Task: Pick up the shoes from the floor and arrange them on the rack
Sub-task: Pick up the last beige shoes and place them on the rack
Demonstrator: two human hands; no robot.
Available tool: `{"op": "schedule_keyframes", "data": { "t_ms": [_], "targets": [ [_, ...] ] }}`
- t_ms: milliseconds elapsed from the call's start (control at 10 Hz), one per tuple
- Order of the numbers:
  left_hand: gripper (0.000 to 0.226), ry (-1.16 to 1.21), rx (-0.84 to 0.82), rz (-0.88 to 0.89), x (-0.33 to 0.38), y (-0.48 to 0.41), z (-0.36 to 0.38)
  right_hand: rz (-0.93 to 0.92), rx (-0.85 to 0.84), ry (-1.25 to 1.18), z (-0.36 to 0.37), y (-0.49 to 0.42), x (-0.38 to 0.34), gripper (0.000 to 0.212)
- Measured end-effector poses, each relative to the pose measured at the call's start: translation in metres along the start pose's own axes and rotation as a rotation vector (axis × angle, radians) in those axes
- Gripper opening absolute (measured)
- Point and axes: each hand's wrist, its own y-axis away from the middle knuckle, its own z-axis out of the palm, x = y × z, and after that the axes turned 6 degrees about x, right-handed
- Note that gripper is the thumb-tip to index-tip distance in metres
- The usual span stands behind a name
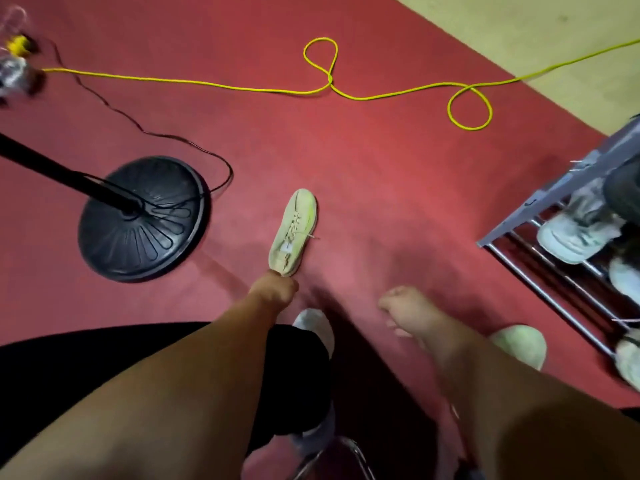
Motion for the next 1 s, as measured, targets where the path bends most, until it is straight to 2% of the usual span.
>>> {"op": "schedule_keyframes", "data": {
  "t_ms": [100,200,400,500,600,700,800,900,1000],
  "targets": [
    [0.033,0.279,-0.03,-0.133,0.0,-0.035,0.018,0.08,-0.013,-0.087,0.004,-0.023,0.003,0.018],
    [0.031,0.435,-0.037,-0.223,-0.001,-0.052,0.025,0.153,-0.037,-0.13,0.011,-0.046,0.01,0.016],
    [0.057,0.795,-0.025,-0.404,-0.008,-0.096,0.045,0.305,-0.019,-0.185,0.015,-0.08,0.023,0.005],
    [0.05,0.893,0.019,-0.431,-0.008,-0.119,0.058,0.325,-0.032,-0.237,0.02,-0.089,0.022,0.011],
    [0.034,0.836,0.036,-0.418,-0.011,-0.14,0.067,0.325,-0.048,-0.269,0.019,-0.096,0.023,0.018],
    [0.036,0.605,0.105,-0.338,-0.019,-0.159,0.076,0.306,-0.021,-0.266,0.008,-0.097,0.034,0.009],
    [0.033,0.235,0.219,-0.183,-0.019,-0.17,0.079,0.329,-0.014,-0.296,-0.001,-0.092,0.047,0.007],
    [0.036,0.148,0.216,-0.106,-0.013,-0.168,0.082,0.347,-0.017,-0.325,-0.004,-0.089,0.051,0.007],
    [0.041,0.171,0.15,-0.056,-0.003,-0.147,0.088,0.338,0.019,-0.342,-0.008,-0.088,0.04,0.007]
  ]
}}
